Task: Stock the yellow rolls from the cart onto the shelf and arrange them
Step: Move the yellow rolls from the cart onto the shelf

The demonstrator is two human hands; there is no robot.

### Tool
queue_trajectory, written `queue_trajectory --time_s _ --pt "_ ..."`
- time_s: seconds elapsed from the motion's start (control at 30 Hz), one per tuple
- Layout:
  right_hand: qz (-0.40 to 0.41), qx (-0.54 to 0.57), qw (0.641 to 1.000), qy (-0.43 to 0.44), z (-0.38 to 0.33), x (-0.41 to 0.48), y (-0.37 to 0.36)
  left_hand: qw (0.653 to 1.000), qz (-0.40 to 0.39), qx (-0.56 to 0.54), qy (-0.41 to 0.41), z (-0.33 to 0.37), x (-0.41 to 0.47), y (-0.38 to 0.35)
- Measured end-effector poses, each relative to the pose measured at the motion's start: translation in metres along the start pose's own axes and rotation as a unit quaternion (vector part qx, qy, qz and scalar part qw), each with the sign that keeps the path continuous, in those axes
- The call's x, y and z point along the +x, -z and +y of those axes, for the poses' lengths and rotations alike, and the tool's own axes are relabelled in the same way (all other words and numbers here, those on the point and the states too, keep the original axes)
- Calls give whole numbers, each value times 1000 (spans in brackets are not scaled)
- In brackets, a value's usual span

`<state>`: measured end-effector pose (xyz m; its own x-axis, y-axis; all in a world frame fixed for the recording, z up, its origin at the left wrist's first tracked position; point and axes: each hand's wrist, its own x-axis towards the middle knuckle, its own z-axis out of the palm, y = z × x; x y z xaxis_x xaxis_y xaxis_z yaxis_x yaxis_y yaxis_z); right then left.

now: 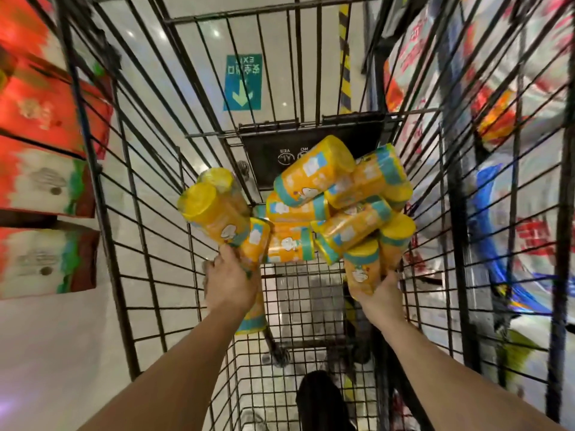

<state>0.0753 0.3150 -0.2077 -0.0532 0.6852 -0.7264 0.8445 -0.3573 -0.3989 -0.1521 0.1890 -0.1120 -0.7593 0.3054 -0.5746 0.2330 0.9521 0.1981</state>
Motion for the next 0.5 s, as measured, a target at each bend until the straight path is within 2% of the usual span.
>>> queue_trajectory --time_s 0.17,0.3,0.5 --pt "8 -30 999 34 7 -4 2 999 -11 -35 24 5 -3 -3" --pt "10 -56 997 44 11 -13 2 991 -70 -97 54 10 -13 2" --pt "-24 54 997 -42 20 -37 -1 972 -134 -177 81 5 -39 11"
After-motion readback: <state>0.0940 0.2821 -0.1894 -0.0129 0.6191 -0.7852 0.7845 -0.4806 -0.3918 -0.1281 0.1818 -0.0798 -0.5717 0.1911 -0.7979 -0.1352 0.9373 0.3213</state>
